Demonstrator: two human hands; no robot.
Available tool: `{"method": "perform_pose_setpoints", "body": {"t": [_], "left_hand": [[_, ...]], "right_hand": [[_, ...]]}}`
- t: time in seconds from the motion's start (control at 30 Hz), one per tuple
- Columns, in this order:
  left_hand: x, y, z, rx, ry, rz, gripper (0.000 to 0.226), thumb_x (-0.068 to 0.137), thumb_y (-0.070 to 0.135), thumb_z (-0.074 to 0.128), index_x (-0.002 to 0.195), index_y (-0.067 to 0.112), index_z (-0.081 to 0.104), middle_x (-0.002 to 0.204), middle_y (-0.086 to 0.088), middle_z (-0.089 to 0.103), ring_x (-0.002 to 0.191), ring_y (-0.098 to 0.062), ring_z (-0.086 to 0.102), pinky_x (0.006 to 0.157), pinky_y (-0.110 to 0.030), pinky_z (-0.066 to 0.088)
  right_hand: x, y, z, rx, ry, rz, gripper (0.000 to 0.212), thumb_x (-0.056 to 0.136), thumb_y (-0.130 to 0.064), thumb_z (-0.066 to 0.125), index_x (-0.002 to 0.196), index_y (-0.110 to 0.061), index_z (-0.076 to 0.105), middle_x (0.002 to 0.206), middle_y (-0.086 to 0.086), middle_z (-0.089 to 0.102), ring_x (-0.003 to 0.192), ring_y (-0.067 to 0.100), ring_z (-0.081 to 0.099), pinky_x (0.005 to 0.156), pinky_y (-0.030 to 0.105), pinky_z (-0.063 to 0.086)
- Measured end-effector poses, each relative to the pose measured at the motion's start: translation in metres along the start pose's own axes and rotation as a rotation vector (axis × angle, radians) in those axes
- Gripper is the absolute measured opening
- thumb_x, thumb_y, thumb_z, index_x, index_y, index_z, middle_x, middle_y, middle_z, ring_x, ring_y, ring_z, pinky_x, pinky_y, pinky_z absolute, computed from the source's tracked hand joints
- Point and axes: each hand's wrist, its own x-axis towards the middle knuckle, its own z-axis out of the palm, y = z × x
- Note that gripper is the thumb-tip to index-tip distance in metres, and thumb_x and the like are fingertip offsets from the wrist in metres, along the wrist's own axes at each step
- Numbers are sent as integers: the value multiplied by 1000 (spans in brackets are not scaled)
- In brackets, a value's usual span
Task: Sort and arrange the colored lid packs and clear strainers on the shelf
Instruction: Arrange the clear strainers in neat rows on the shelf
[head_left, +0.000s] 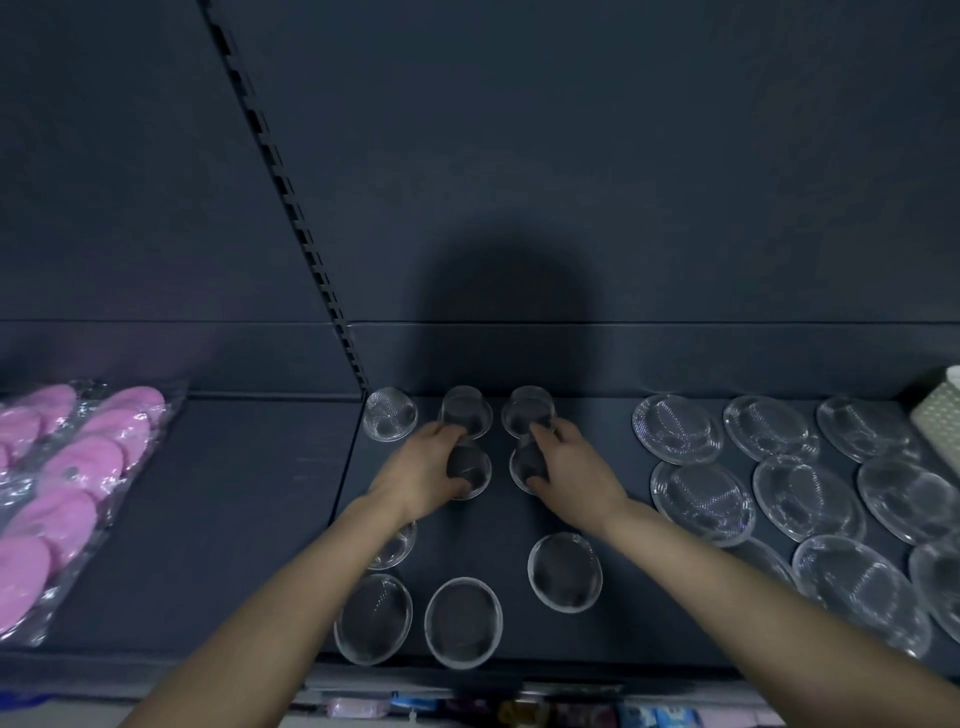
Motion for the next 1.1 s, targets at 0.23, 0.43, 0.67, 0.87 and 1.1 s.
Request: {"method": "perform_pose_setpoints", "body": {"t": [0.23, 0.43, 0.67, 0.87, 1.1], "left_hand": [[-10, -1, -1, -19, -21, -13, 67, 74, 25, 73, 135, 22, 44, 127, 0, 45, 118, -18, 47, 99, -30, 41], [-26, 0, -10, -66, 27, 0, 71, 77, 29, 74, 139, 22, 40, 133, 1, 44, 122, -16, 45, 99, -23, 36], [-60, -27, -27, 92, -183, -11, 68, 68, 39, 80, 127, 22, 52, 118, 3, 48, 109, -14, 52, 94, -26, 44], [-74, -46, -24, 114, -149, -59, 71, 72, 23, 77, 135, 18, 45, 128, -3, 44, 115, -20, 50, 97, -28, 42], [-55, -47, -24, 100, -11, -108, 58, 78, 20, 70, 131, 14, 45, 126, -7, 45, 114, -24, 49, 96, -30, 42]], "right_hand": [[-11, -4, 2, 10, 2, -8, 66, 86, -22, 62, 144, -16, 30, 137, 11, 36, 122, 32, 44, 102, 36, 41], [-21, -6, -3, 68, 70, -14, 76, 84, -29, 66, 147, -12, 27, 142, 13, 35, 128, 31, 39, 108, 35, 34], [-63, -8, 1, 11, 78, -170, 53, 84, -40, 65, 130, -17, 52, 138, 3, 41, 127, 24, 39, 105, 29, 35], [-79, -4, 15, -36, -90, -168, 50, 81, -35, 60, 129, -21, 52, 130, 0, 46, 120, 23, 46, 101, 29, 39], [-75, -11, 17, -15, -87, -111, 43, 84, -23, 58, 126, -13, 55, 125, 7, 50, 117, 24, 50, 99, 28, 40]]}}
